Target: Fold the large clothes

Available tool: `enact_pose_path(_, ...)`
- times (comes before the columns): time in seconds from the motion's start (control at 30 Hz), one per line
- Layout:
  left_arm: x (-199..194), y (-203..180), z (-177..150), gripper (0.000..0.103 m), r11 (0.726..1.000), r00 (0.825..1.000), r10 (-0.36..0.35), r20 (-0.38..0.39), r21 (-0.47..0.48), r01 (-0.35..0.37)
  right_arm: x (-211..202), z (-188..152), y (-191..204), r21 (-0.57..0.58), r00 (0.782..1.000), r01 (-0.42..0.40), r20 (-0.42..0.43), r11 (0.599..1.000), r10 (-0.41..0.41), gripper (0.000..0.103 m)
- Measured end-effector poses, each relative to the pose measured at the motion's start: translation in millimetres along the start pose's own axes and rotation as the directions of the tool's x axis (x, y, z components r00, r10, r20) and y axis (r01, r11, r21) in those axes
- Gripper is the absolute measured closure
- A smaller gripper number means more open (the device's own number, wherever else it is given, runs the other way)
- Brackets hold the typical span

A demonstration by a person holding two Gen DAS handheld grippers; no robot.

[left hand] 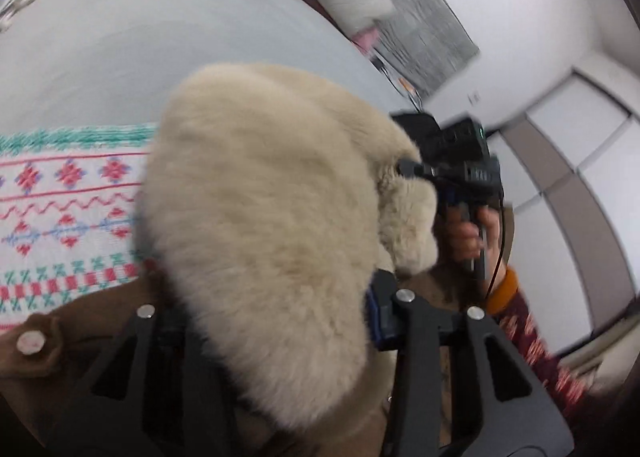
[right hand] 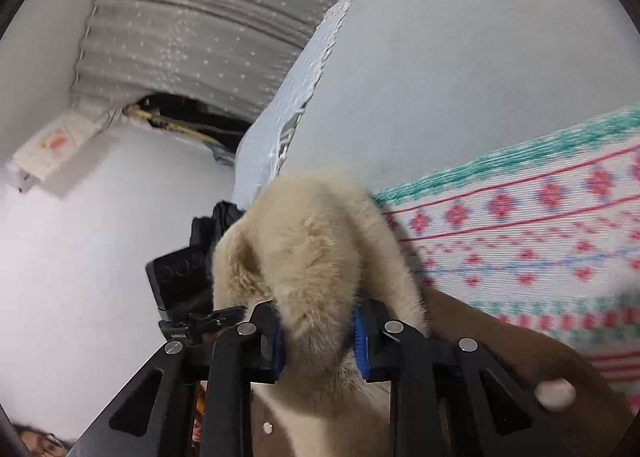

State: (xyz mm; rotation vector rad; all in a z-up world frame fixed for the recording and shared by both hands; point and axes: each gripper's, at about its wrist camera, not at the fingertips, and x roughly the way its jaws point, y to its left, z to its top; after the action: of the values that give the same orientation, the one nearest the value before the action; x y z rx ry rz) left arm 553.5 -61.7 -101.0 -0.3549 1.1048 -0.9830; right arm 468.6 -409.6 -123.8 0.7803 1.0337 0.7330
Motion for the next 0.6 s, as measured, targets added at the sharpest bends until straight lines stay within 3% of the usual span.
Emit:
enact_pose_path(0.07, -9.2, 4.0, 6.2, 0.054, 0.993, 0.993, 0.103, 0.058, -0.061, -0.099, -9.9, 1.5, -5.5, 0.025, 0.995, 0.074, 0.062, 0.997, -0.076, 0.073)
enact_pose_path(0.13, -23.4, -5.3, 2.0, 0.050, 0.978, 0.975, 0.201, 0.091, -0.068, -0.195, -18.5, -3.4, 3.2, 0.021, 0.979, 0.145, 0.145, 0.989, -0.146, 0.065)
enact_pose_path(0.17, -31.6, -14.4, 0.7, 0.049, 0.968, 0.961, 0.252, 0.115, -0.041, -0.249, -26.4, -12.4, 10.9, 0.003, 0.968, 0.187, 0.171, 0.982, -0.185, 0.059)
enact_pose_path(0.23, -39.1, -33.8, -5.0, 0.049, 0.939, 0.934, 0.328, 0.144, 0.054, -0.339, -29.3, -24.8, 40.0, -0.106, 0.928, 0.328, 0.225, 0.939, -0.299, 0.057)
enact_pose_path(0.33, -27.0, -62.2, -11.9, 0.049, 0.904, 0.926, 0.368, 0.083, 0.202, -0.377, -25.8, -45.0, 70.9, -0.215, 0.865, 0.488, 0.248, 0.846, -0.436, 0.057)
enact_pose_path(0.37, -20.3, -67.4, -13.3, 0.049, 0.884, 0.915, 0.398, 0.068, 0.237, -0.402, -26.0, -49.9, 76.4, -0.241, 0.853, 0.511, 0.254, 0.825, -0.455, 0.057)
enact_pose_path(0.47, 4.4, -64.9, -16.8, 0.049, 0.809, 0.855, 0.518, 0.029, 0.309, -0.501, -12.8, -69.6, 96.1, -0.333, 0.843, 0.538, 0.228, 0.775, -0.487, 0.059)
enact_pose_path(0.5, 16.8, -56.6, -14.2, 0.049, 0.784, 0.827, 0.562, 0.022, 0.306, -0.540, -2.0, -73.9, 96.0, -0.353, 0.840, 0.542, 0.207, 0.763, -0.501, 0.059)
enact_pose_path(0.53, 25.3, -44.8, -10.9, 0.049, 0.788, 0.823, 0.568, 0.010, 0.284, -0.547, 6.5, -78.4, 94.7, -0.370, 0.825, 0.563, 0.187, 0.739, -0.534, 0.060)
enact_pose_path(0.57, 24.8, -29.9, -13.6, 0.047, 0.802, 0.831, 0.556, 0.010, 0.259, -0.539, 23.7, -79.4, 84.1, -0.381, 0.781, 0.614, 0.168, 0.691, -0.602, 0.062)
enact_pose_path(0.6, 26.1, -26.3, -12.7, 0.047, 0.811, 0.839, 0.543, 0.036, 0.238, -0.535, 35.9, -75.7, 80.6, -0.382, 0.761, 0.635, 0.164, 0.671, -0.627, 0.063)
